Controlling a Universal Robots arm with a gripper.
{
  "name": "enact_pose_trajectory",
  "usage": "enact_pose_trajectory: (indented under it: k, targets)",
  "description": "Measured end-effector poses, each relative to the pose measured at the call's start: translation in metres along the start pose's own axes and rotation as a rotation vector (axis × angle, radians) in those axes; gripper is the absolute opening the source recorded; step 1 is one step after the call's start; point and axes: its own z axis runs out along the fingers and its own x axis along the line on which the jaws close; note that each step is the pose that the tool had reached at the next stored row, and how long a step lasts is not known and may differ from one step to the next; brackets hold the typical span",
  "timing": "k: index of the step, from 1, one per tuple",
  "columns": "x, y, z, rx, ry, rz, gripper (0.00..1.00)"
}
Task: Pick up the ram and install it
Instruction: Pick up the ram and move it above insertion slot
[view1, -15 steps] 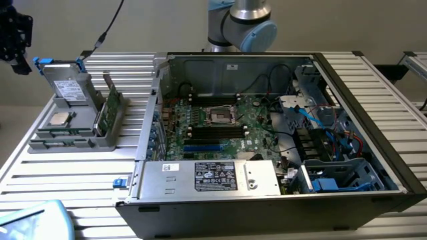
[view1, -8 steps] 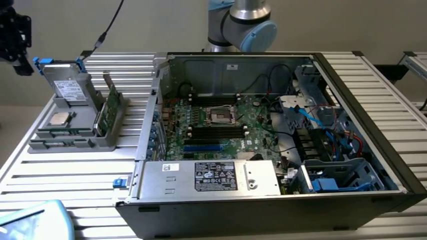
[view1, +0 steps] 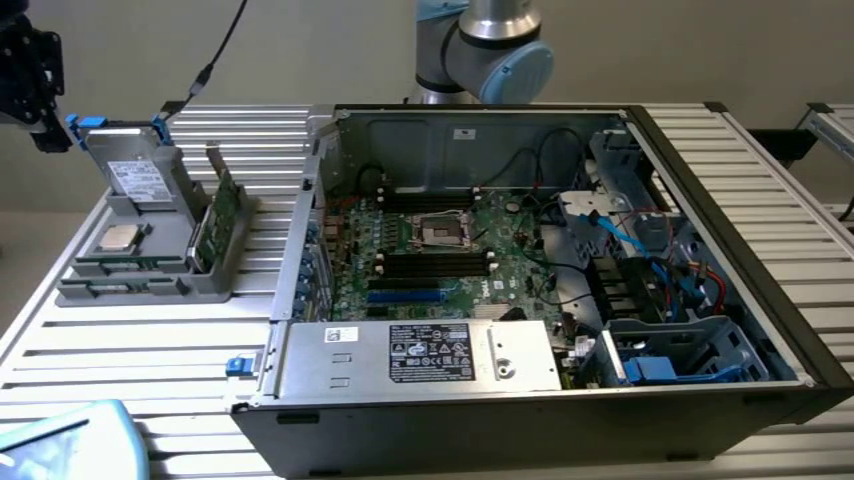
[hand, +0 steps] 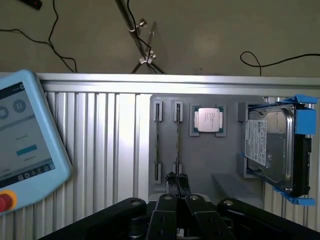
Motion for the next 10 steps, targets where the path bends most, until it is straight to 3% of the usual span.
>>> enact_pose_trajectory:
  k: [4, 6, 7, 8, 10]
  targets:
    - [0.0, 0.0, 0.0, 0.0001, 0.0, 0.0, 0.18]
    - [0.0, 0.0, 0.0, 0.0, 0.0, 0.0, 0.31]
    - [0.0, 0.0, 0.0002, 0.0, 0.0, 0.0, 0.31]
    - [0.0, 0.0, 0.0016, 0.0002, -0.0001, 0.0, 0.37]
    - [-0.0002, -0.0003, 0.0052, 0.0, 0.0, 0.0, 0.37]
